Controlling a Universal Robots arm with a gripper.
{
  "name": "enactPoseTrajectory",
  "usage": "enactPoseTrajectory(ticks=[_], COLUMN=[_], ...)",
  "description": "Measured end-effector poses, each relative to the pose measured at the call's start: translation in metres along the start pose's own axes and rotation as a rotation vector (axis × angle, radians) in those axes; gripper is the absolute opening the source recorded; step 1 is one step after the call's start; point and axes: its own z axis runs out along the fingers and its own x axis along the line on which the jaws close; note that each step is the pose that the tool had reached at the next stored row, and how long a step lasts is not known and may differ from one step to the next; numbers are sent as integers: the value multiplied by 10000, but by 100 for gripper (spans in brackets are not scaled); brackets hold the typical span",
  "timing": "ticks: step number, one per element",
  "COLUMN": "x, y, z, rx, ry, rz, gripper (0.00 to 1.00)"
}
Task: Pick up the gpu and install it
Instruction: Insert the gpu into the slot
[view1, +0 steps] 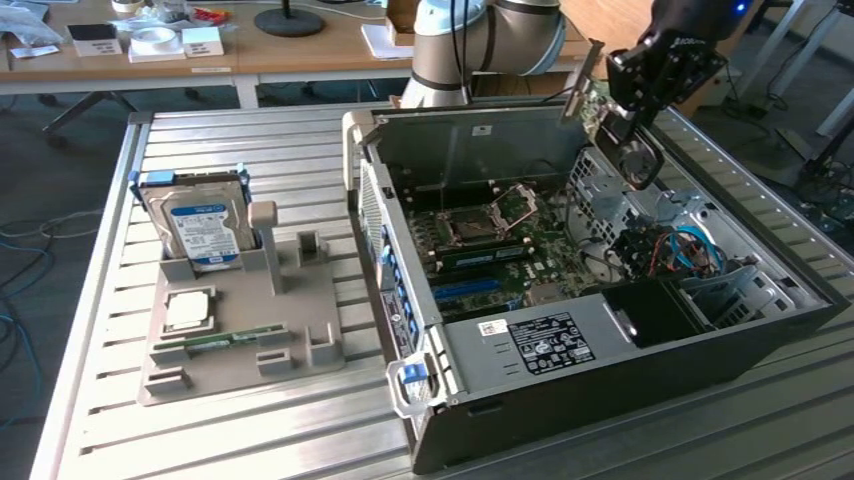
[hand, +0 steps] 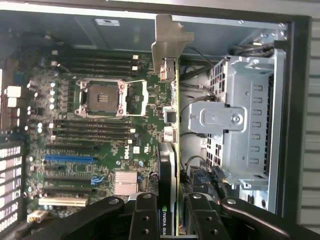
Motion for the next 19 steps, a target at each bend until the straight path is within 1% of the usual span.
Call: enactPoseTrajectory(ticks=[9, 19], x=[0, 0], y=[-1, -1], z=[10, 15], rx=[-42, -75], ry=[121, 258], rz=[-1626, -3448], gripper=[27, 27])
